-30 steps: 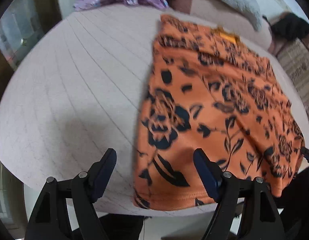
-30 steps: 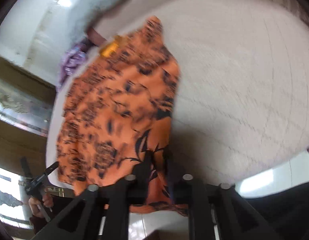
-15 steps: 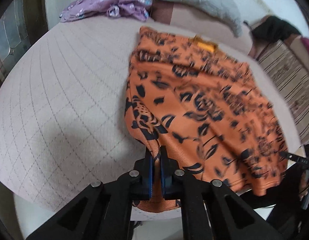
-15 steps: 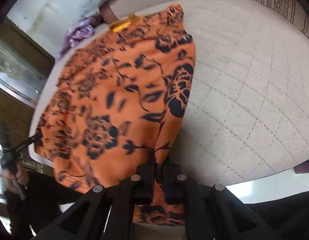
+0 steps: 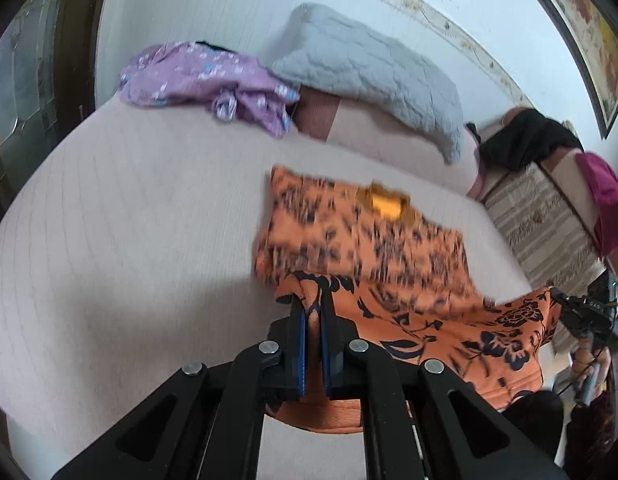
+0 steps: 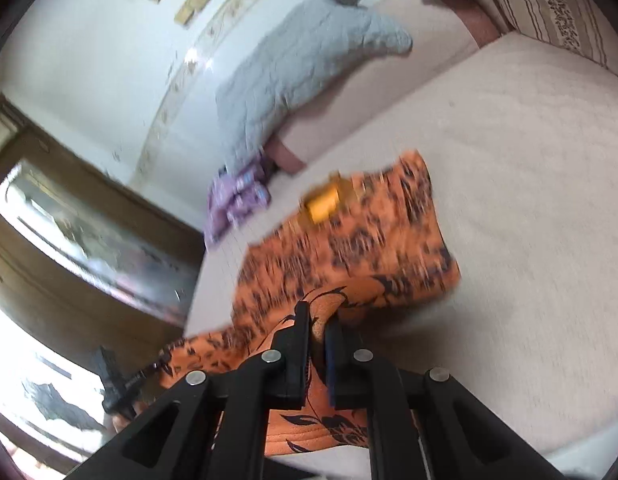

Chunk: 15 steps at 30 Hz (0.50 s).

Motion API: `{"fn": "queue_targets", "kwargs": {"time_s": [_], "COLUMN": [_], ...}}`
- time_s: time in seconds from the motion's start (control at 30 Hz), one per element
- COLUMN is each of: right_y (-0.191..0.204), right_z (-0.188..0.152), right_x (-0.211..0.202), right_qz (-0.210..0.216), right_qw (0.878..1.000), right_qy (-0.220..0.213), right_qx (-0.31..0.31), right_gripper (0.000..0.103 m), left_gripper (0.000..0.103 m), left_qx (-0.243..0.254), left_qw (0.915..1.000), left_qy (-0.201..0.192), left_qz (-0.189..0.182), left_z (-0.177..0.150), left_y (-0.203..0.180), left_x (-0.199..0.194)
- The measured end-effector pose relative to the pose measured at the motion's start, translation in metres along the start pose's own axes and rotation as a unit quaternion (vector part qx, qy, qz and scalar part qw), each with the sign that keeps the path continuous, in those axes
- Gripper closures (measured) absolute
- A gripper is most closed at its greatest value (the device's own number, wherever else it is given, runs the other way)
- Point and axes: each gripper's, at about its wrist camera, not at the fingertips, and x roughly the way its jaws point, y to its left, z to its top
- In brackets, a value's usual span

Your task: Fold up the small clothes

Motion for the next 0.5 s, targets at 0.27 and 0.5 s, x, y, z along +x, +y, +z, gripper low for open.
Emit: {"fn": "queue_targets", "kwargs": {"time_s": [0.27, 0.5], "right_y": [-0.040, -0.113], "right_z": [0.092, 0.122], "right_x": [0.075, 0.174], "right_qz": [0.015, -0.021], "right_qw": [0.995, 0.983], "right_qy": [-0.049, -0.001], "right_qx": [0.085, 0.184], "right_gripper": [0.096, 0.088], "left_gripper": [0.097, 0.094], "left_qx": [-0.004, -0.052], "left_qw": [0.9985, 0.9890], "left_qy": [0.024, 0.072], "left_qz": [0.049, 0.118], "left_z": [0.101, 0.104], "left_y": [-0.009, 0.019], "left_x": [0.110, 0.232]}}
